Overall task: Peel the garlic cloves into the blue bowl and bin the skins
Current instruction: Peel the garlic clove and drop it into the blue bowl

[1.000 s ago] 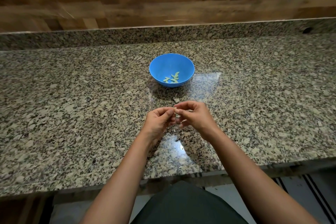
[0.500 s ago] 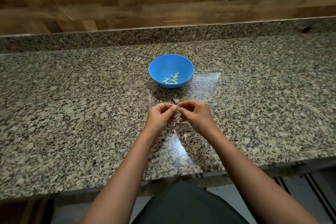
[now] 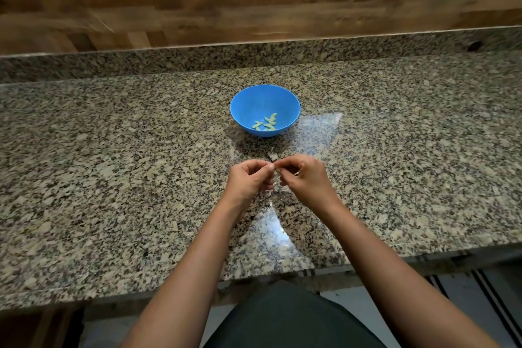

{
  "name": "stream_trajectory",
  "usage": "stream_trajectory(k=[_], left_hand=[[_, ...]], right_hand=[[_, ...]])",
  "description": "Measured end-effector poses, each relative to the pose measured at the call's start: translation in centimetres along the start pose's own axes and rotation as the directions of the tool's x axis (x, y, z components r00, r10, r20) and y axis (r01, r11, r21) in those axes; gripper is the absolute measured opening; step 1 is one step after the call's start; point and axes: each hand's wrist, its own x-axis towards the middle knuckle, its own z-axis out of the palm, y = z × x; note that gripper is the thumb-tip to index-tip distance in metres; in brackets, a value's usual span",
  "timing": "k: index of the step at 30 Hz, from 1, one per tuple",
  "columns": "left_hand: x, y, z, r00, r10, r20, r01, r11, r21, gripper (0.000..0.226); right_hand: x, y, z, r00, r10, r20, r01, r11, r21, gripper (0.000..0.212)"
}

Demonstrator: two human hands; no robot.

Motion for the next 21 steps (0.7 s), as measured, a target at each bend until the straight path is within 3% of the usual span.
stream_trajectory(k=[6, 9, 12, 17, 21], left_hand=[[0.06, 0.14, 0.17, 1.0, 0.011, -0.014, -0.01, 0.999, 0.047, 0.007], [0.12, 0.5, 0.38, 0.999, 0.039, -0.011, -0.037, 0.993, 0.11, 0.009], [0.1, 0.57, 0.52, 0.999, 0.053, -0.015, -0.049, 0.982, 0.18, 0.007], [0.03, -0.12, 0.18, 0.999, 0.038, -0.019, -0.034, 0.983, 0.18, 0.012], [-0.16, -0.03, 0.32, 0.998, 0.055, 0.007, -0.056, 0.991, 0.123, 0.011]], right_hand=[[-0.1, -0.24, -0.02, 0.998, 0.064, 0.006, -0.064, 0.996, 0.068, 0.015], [0.06, -0.39, 0.0, 0.986, 0.162, 0.041, -0.167, 0.965, 0.203, 0.014], [0.27, -0.38, -0.08, 0.95, 0.292, 0.113, -0.311, 0.84, 0.444, 0.014], [0.18, -0.42, -0.52, 0.909, 0.362, 0.207, -0.409, 0.676, 0.613, 0.013], [0.12, -0.25, -0.65, 0.916, 0.364, 0.167, -0.396, 0.766, 0.506, 0.026]])
